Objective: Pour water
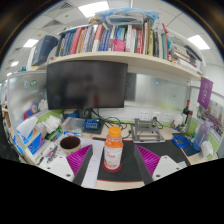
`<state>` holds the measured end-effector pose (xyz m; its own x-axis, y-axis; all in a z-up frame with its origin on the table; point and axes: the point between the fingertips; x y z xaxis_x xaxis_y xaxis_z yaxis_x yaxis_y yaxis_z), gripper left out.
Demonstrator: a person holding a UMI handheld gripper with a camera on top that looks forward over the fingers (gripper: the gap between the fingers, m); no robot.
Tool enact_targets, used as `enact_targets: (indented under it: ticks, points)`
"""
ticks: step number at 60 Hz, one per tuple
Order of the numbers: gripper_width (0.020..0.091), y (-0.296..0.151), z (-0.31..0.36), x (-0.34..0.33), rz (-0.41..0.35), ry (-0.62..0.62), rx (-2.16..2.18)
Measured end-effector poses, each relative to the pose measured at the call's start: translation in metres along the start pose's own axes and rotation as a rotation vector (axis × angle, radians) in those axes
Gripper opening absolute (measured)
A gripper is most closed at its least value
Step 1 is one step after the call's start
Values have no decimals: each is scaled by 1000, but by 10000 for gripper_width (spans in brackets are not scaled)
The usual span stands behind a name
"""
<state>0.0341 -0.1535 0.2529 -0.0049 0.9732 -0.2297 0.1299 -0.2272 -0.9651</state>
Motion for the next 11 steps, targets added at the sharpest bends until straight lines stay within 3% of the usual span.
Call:
enact_targets:
  ticks: [11]
  points:
    - [853, -13, 2, -10, -18, 3, 33]
Point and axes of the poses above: the point between the fingertips, and its own axes, seen from behind it with the camera up: z to the left, y down, x forward, the way the camera looks, and after that the axes turned 4 degrees about y, right-handed
